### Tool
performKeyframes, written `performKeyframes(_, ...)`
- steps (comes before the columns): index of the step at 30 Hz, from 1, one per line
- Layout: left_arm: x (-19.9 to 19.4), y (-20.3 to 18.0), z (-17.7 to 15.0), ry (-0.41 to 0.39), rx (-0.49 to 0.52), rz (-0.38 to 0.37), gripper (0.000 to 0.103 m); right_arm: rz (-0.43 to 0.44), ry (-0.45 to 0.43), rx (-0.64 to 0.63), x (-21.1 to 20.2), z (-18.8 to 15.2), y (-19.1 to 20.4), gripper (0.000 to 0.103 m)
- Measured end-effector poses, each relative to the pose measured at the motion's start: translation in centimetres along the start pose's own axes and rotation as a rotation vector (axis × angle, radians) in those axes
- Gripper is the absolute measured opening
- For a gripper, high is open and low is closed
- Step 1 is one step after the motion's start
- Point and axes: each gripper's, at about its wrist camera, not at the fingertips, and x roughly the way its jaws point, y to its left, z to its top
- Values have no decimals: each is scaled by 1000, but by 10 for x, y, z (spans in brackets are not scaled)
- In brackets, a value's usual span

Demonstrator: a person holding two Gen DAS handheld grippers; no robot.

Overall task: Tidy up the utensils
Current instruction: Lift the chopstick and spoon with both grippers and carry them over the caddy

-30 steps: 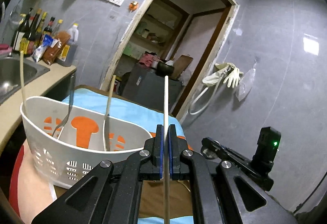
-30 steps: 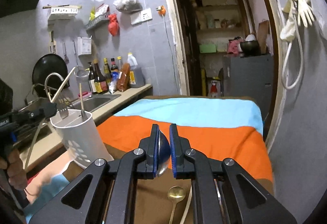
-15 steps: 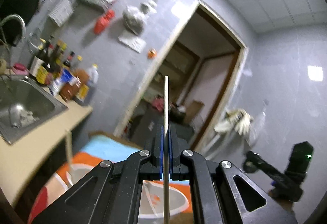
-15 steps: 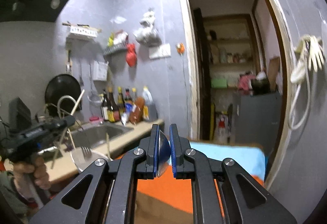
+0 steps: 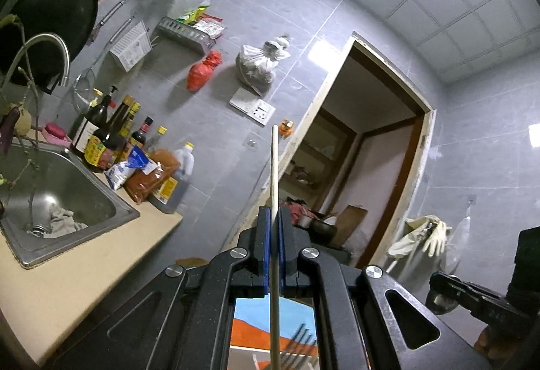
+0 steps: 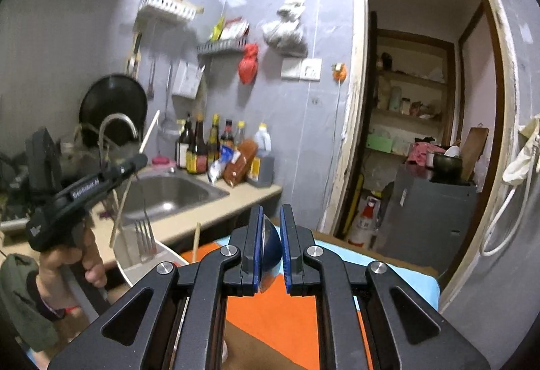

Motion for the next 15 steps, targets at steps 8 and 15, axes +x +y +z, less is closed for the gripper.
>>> performKeyframes(8, 1, 5, -10, 7, 8, 14, 2, 3, 74, -59, 20, -4, 12, 8)
performKeyframes(15, 1, 13, -10, -1, -41, -19, 2, 19, 122, -92, 36, -5, 28, 8)
